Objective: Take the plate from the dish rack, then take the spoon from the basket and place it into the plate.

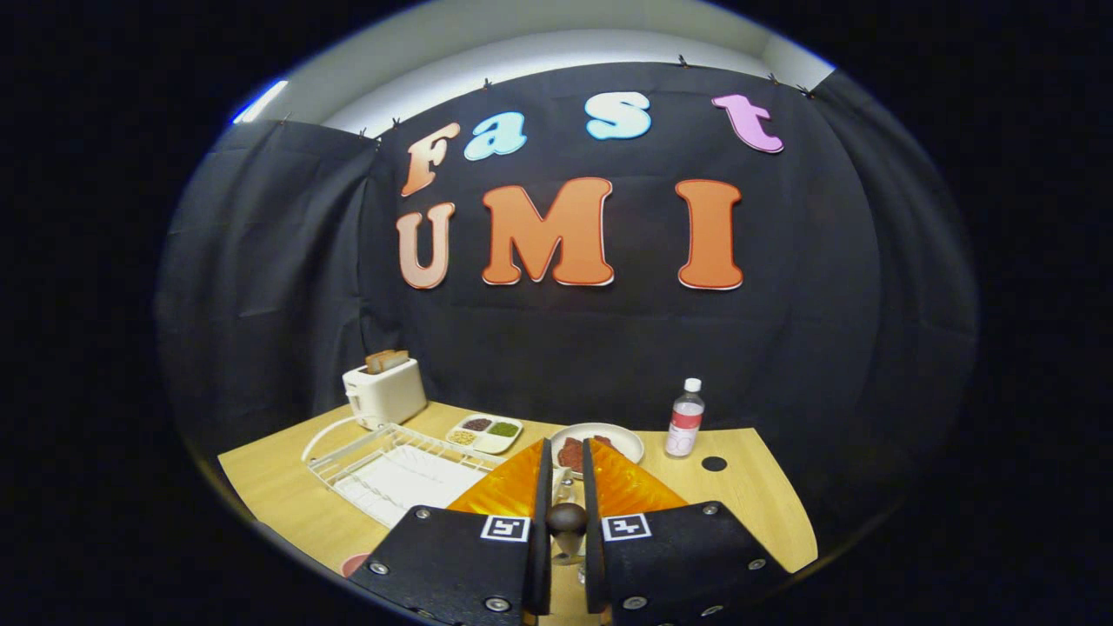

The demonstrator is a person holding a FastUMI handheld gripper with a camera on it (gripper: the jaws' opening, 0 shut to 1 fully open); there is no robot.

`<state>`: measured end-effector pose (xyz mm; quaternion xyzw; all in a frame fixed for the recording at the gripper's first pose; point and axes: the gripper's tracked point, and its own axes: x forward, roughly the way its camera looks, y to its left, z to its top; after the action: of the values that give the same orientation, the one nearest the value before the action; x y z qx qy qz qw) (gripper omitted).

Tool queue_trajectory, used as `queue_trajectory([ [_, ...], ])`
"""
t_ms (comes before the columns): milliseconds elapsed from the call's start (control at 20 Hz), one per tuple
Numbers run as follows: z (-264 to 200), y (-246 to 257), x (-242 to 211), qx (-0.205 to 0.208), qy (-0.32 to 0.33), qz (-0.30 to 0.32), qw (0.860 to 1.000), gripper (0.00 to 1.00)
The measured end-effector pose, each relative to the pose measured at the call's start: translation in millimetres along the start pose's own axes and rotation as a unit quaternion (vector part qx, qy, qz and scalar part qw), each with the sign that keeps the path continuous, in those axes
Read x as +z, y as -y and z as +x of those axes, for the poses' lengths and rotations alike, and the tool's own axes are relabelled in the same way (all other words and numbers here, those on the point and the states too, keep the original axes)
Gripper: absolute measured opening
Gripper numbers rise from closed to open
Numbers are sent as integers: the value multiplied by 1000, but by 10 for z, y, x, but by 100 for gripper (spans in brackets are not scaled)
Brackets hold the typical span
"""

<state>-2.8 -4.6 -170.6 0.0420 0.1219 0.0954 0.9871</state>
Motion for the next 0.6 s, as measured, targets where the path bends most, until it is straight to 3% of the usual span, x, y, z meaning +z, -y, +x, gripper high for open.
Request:
queue_trajectory([
  [200,-148,-533,-50,70,-13,0,997,16],
  [600,-327,-1378,-716,164,-61,-33,984,16],
])
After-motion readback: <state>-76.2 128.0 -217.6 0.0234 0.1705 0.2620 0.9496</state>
